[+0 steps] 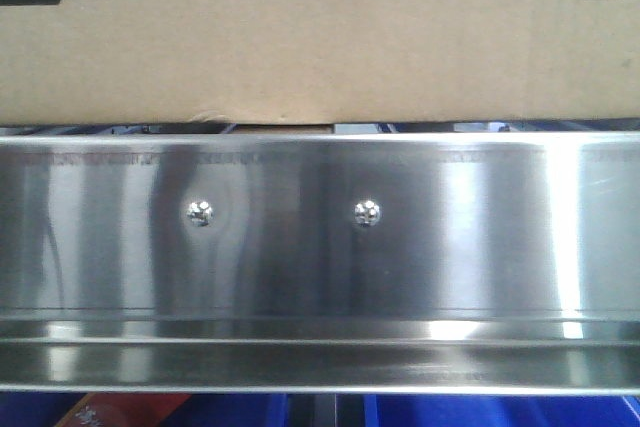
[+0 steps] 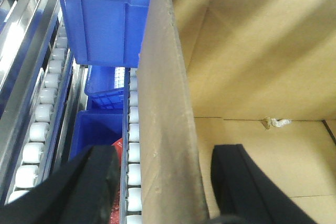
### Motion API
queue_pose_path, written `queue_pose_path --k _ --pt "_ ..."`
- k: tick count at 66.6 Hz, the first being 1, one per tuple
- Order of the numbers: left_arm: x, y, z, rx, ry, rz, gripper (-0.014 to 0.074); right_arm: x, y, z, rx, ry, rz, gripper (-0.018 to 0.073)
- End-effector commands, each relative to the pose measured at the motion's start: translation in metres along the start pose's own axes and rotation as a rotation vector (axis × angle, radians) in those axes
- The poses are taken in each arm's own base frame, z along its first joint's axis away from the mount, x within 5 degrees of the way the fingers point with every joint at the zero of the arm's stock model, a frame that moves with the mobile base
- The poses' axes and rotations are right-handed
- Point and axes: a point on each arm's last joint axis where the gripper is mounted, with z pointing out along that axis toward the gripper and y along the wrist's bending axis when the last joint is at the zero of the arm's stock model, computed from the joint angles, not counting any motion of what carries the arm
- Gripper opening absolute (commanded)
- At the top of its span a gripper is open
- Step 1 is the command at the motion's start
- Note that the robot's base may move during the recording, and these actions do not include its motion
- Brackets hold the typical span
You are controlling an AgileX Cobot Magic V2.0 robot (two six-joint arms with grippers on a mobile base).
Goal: Grab carton from right shelf to conveyor
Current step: 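Hold the carton with both grippers and pull it off the shelf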
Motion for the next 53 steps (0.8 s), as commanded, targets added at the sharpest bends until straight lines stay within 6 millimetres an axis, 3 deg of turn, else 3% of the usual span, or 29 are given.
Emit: queue_pose_path --k 1,37,46,53 --pt "0.0008 -0.0007 -0.0025 0.005 -0.003 0.004 0.0304 -0.0006 -0.0003 -0.0020 0.008 -0.018 -0.013 0.0297" --pt "-0.0004 0.0016 0.0031 -0.019 0.008 0.011 0.0283 -0.0006 -0.0003 -0.0019 0.009 -0.017 -0.013 0.0289" --pt "-0.0005 0.0017 0.0037 -0.019 0.009 0.011 0.0186 -0.0006 -0.0003 -0.0019 0.009 -0.017 -0.013 0.0173" --pt "-0.0005 0.0010 0.0038 -0.012 0.010 0.011 0.0008 -0.0006 -0.0003 -0.0019 0.009 -0.017 -0.013 -0.0001"
